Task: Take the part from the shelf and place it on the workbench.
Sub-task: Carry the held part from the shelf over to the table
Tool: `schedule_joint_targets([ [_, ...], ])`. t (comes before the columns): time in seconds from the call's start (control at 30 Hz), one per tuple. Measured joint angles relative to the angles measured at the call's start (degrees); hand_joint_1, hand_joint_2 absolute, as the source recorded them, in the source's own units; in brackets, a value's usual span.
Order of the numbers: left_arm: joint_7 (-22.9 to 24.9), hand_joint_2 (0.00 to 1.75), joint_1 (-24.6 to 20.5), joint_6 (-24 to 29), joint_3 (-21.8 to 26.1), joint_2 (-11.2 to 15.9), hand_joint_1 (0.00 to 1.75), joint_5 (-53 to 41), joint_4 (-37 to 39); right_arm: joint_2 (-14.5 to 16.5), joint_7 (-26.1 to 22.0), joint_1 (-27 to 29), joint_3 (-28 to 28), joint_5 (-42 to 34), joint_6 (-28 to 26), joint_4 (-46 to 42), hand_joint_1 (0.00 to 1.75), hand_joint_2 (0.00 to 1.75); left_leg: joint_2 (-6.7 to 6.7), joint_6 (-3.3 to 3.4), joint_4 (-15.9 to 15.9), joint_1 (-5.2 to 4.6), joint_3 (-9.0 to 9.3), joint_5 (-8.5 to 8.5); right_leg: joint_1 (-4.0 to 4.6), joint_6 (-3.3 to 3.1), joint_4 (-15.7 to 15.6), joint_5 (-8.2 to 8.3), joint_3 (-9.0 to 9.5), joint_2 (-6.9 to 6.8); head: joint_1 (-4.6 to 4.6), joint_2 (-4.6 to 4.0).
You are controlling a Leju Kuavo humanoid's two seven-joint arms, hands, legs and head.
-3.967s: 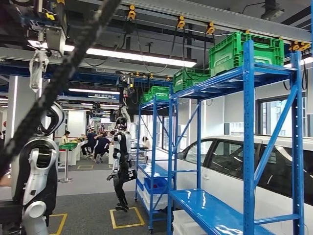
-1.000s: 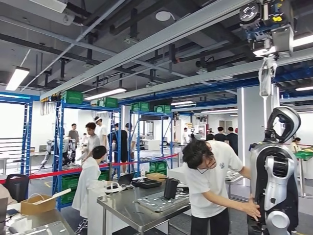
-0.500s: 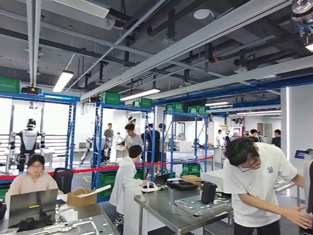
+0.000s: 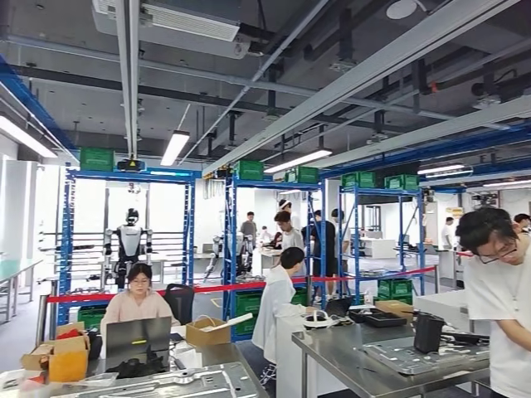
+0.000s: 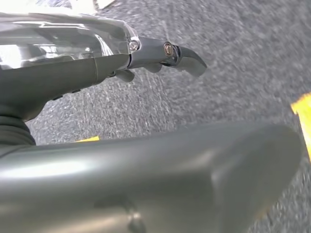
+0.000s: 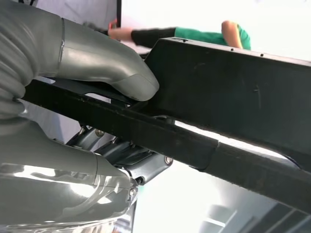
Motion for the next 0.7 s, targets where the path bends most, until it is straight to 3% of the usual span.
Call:
schedule_joint_targets([
  [0.03, -0.03, 1.75, 0.0, 0.0, -0.01, -0.04, 0.0, -0.01, 0.01, -0.09, -0.01, 0.03, 0.0, -0.09, 0.08, -0.01, 1.75, 1.75, 1.31, -0.37, -3.78, 0.06, 2.12, 1.4, -0.05, 0.46, 0.23, -0.3, 0.07, -0.62, 0.0, 0.0],
  [0.1, -0.12, 1.75, -0.15, -0.01, -0.01, -0.15, 0.0, -0.02, 0.02, -0.21, -0.02, 0.09, -0.01, -0.22, 0.19, -0.02, 1.75, 1.75, 2.88, 0.07, -8.69, -0.11, 4.75, 2.8, 0.01, 1.38, 0.8, -0.9, 0.22, -1.67, -0.02, 0.0],
  [0.13, -0.14, 1.75, -0.15, -0.01, -0.01, -0.22, 0.0, -0.02, 0.02, -0.25, -0.03, 0.13, -0.02, -0.26, 0.24, -0.02, 1.75, 1.75, 2.95, 0.64, -9.21, -0.36, 4.96, 2.61, 0.09, 1.7, 0.92, -1.09, 0.33, -2.13, -0.03, 0.0],
  [0.2, -0.14, 1.75, 0.08, -0.01, 0.0, -0.23, 0.0, -0.02, 0.02, -0.27, -0.04, 0.16, -0.02, -0.27, 0.31, -0.03, 1.75, 1.75, 1.74, 1.88, -9.22, -0.55, 4.86, 2.63, -0.13, 2.14, 0.92, -1.37, 0.66, -2.69, -0.03, 0.0],
  [0.27, -0.12, 1.75, 0.2, 0.02, 0.0, -0.24, 0.0, -0.02, 0.02, -0.29, -0.08, 0.15, -0.03, -0.28, 0.35, -0.05, 1.75, 1.75, 0.72, 2.72, -9.31, -0.58, 4.9, 2.75, -0.55, 2.53, 2.68, -2.98, 0.15, -0.7, -0.04, 0.0],
  [0.3, -0.12, 1.75, 0.12, 0.03, 0.0, -0.24, 0.0, -0.02, 0.02, -0.33, -0.1, 0.17, -0.03, -0.29, 0.36, -0.05, 1.75, 1.75, 0.25, 3.08, -9.35, -0.58, 4.93, 2.82, -0.68, 2.65, 5.27, -4.62, -0.96, 0.89, -0.04, 0.0],
  [0.33, -0.12, 1.75, -0.01, 0.03, 0.0, -0.24, 0.0, -0.02, 0.02, -0.4, -0.13, 0.23, -0.04, -0.31, 0.36, -0.02, 1.75, 1.75, -0.23, 3.37, -9.35, -0.68, 4.92, 2.85, -0.73, 2.62, 9.06, -6.52, -2.71, 2.3, -0.04, 0.0],
  [0.4, -0.08, 1.75, -0.15, 0.01, 0.0, -0.24, 0.0, 0.01, 0.02, -0.56, 0.02, 0.42, -0.04, -0.43, 0.37, 0.15, 1.75, 1.75, -1.2, 3.77, -9.32, -1.05, 4.95, 2.86, -0.67, 2.41, 16.52, -9.07, -6.53, 3.29, -0.04, 0.0],
  [0.43, -0.04, 1.75, -0.11, -0.01, 0.0, -0.24, 0.0, 0.06, 0.02, -0.6, 0.3, 0.49, -0.05, -0.67, 0.37, 0.3, 1.75, 1.75, -1.67, 3.85, -9.31, -1.27, 4.98, 2.85, -0.58, 2.19, 18.03, -8.88, -7.58, 3.42, -0.04, 0.0],
  [0.47, -0.01, 1.75, -0.05, -0.03, 0.01, -0.24, 0.0, 0.14, 0.02, -0.6, 0.68, 0.52, -0.07, -0.97, 0.37, 0.48, 1.75, 1.75, -2.09, 3.89, -9.3, -1.47, 5.03, 2.84, -0.41, 1.84, 17.19, -7.56, -7.58, 3.53, -0.04, 0.0],
  [0.53, 0.0, 1.75, -0.02, -0.06, 0.02, -0.4, 0.0, 0.44, 0.02, -0.46, 1.4, 0.46, -0.11, -1.56, 0.36, 0.92, 1.75, 1.75, -2.76, 3.9, -9.31, -1.69, 5.12, 2.84, 0.27, 0.67, 10.17, -3.07, -5.04, 4.05, -0.04, 0.0],
  [0.6, -0.05, 1.75, -0.03, -0.09, 0.03, -0.8, 0.0, 0.65, 0.02, -0.26, 1.8, 0.32, -0.16, -1.8, 0.34, 1.4, 1.75, 1.75, -3.15, 3.82, -9.27, -1.79, 5.03, 2.86, 0.89, -0.42, 3.59, -0.2, -2.38, 4.65, -0.04, 0.0],
  [0.7, -0.1, 1.75, 0.06, -0.14, 0.06, -1.04, 0.0, 0.66, 0.02, 0.27, 2.3, 0.0, -0.37, -1.92, 0.32, 1.92, 1.75, 1.75, -3.32, 3.28, -9.45, -1.58, 4.9, 3.01, 1.11, -0.7, 1.42, 0.33, -1.55, 4.7, -0.04, 0.0],
])
